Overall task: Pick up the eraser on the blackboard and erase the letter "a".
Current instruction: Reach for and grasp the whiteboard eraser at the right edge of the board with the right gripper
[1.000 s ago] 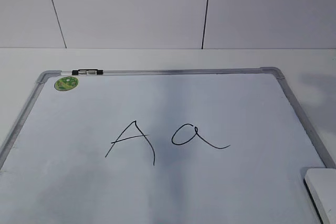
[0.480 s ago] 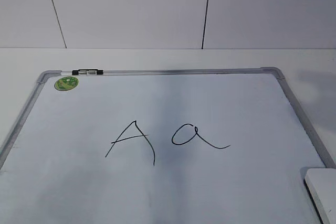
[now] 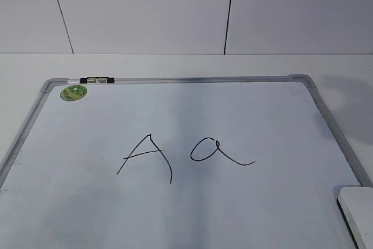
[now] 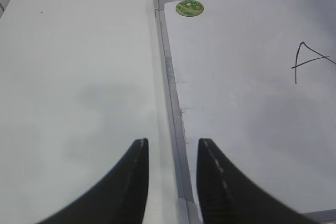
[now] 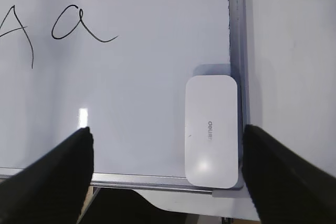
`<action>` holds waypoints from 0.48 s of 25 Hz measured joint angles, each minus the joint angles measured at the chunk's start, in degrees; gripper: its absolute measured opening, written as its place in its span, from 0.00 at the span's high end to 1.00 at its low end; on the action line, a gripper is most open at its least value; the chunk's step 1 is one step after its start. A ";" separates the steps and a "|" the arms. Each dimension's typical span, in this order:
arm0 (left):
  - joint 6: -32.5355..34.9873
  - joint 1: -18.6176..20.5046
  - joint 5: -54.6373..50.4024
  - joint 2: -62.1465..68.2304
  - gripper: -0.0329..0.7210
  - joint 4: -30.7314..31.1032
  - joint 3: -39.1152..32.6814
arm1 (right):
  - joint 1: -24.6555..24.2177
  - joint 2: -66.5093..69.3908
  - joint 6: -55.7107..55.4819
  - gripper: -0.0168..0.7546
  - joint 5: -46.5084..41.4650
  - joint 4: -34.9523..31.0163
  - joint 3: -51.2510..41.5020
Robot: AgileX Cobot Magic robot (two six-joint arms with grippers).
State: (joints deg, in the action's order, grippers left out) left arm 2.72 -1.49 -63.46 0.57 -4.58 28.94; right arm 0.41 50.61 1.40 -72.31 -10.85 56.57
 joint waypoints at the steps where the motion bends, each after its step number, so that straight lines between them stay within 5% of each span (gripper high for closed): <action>1: 0.00 0.00 0.00 0.00 0.64 0.00 0.00 | 0.00 0.23 0.00 0.10 0.00 0.00 0.00; 12: 0.00 0.00 0.00 0.00 0.64 0.00 0.00 | 0.00 0.58 0.00 0.10 0.57 2.57 -10.94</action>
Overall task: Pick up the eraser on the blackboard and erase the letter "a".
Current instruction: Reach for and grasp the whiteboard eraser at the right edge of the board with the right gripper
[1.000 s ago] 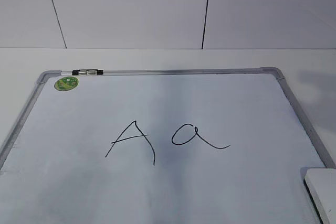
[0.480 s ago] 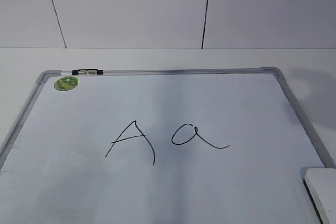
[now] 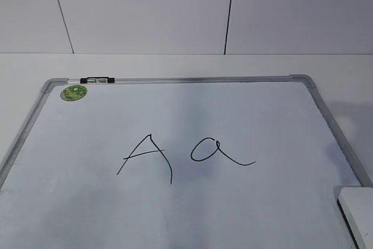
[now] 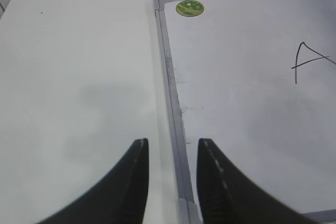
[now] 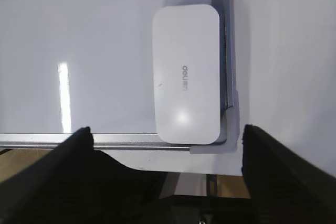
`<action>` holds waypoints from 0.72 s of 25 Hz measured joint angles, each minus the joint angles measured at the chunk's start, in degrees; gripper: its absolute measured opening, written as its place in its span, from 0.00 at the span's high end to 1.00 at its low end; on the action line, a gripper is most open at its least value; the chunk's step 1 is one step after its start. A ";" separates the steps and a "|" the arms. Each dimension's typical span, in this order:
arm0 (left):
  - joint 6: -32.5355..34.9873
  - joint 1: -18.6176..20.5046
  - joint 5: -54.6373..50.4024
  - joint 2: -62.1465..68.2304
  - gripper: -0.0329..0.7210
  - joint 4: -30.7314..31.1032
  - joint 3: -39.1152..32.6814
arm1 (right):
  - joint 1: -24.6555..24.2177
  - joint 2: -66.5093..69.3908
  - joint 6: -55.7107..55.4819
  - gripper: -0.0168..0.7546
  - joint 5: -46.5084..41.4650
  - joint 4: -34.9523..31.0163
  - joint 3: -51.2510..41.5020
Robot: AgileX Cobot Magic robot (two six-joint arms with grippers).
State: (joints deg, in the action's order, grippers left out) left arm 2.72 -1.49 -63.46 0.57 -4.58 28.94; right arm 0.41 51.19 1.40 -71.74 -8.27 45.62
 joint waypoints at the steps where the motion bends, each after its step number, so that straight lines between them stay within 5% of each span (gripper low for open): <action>1: 0.00 0.00 0.00 0.00 0.64 0.00 0.00 | 0.00 0.00 0.10 0.10 0.10 0.00 -0.87; 18: 0.00 0.00 0.00 0.00 0.64 0.00 0.00 | 2.79 7.48 0.55 0.11 0.79 4.09 -4.07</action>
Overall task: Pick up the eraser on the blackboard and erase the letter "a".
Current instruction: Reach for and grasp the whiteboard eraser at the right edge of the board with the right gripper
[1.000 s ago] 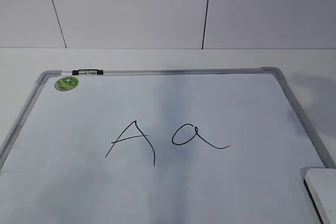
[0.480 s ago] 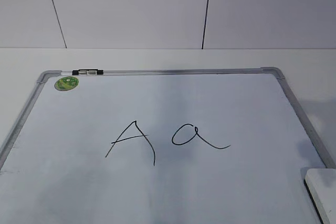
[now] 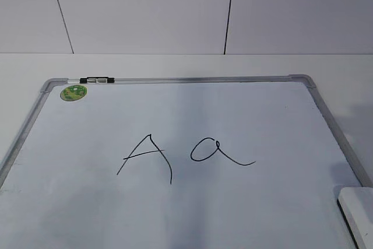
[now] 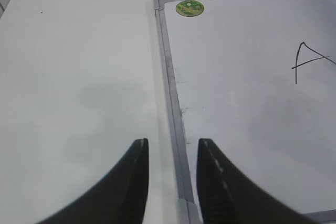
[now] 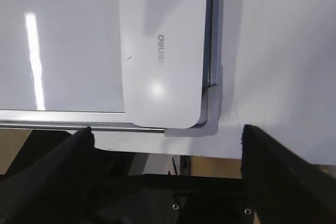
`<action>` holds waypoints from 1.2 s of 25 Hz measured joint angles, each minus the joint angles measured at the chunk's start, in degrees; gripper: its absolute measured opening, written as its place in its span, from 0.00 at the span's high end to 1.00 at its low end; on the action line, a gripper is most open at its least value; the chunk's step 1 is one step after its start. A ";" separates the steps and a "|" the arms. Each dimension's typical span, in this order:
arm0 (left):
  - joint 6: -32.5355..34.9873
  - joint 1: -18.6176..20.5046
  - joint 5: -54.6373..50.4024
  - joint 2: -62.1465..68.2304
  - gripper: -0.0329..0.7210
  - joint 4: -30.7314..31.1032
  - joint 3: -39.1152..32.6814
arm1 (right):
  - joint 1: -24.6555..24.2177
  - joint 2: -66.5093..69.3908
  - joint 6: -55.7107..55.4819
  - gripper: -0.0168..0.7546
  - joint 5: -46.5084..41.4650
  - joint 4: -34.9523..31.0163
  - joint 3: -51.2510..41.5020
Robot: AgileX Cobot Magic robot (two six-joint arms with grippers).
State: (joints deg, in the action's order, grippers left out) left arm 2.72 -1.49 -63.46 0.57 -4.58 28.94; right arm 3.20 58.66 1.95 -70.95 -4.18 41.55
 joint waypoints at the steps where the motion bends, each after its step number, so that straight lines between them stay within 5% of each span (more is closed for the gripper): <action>1: 0.00 0.00 0.00 0.00 0.64 0.00 0.00 | 0.00 0.88 -0.12 0.11 0.00 0.09 0.00; 30: 0.00 0.00 0.00 0.00 0.65 0.00 0.00 | 2.48 9.11 0.61 0.14 4.65 -1.28 0.00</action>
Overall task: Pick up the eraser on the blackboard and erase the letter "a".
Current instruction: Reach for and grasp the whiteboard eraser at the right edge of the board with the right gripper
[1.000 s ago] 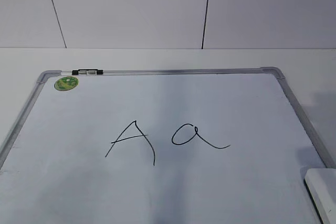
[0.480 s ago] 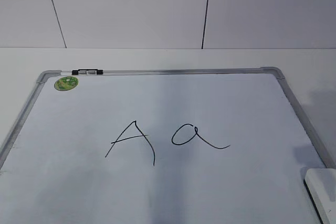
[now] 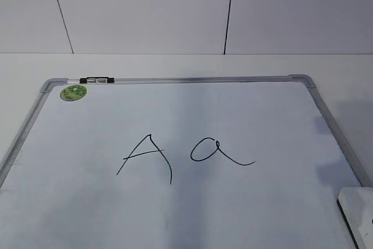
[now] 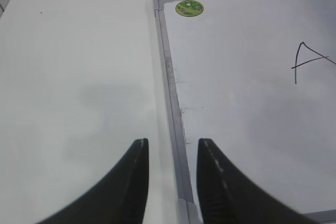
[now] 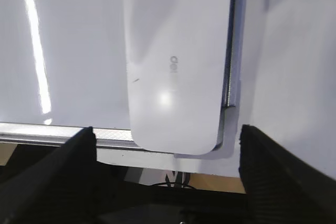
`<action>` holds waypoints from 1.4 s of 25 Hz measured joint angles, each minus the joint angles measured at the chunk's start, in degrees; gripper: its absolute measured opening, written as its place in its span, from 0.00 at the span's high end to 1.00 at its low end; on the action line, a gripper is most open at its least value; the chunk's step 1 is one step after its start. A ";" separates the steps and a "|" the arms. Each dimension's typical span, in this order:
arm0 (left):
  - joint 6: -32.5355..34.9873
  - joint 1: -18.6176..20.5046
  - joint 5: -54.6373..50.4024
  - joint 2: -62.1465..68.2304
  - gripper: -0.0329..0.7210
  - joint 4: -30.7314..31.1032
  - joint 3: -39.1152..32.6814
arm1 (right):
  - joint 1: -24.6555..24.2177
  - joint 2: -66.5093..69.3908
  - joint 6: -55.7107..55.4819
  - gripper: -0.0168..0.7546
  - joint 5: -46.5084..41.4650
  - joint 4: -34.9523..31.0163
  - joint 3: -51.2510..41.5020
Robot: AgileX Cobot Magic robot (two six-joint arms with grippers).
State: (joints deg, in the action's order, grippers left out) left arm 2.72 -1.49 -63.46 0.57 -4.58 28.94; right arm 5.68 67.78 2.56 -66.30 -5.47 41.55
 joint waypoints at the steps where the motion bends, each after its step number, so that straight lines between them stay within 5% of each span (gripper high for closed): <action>1: 0.00 0.00 0.00 0.00 0.65 0.00 0.00 | 1.57 0.00 -0.39 0.14 0.28 0.41 0.00; 7: 0.00 0.00 0.00 0.00 0.65 0.00 0.00 | 8.10 0.00 -7.09 0.15 1.74 3.57 0.00; 13: 0.00 0.00 0.00 0.00 0.65 0.00 0.00 | 8.12 0.00 -10.58 0.15 1.49 7.80 0.00; 35: 0.00 0.00 0.00 0.00 0.65 0.00 0.00 | 8.12 0.00 -12.03 0.16 2.60 5.93 0.00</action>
State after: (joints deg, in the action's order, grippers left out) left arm 2.72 -1.49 -63.46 0.57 -4.58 28.94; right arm 13.79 67.78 -9.47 -63.70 0.46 41.55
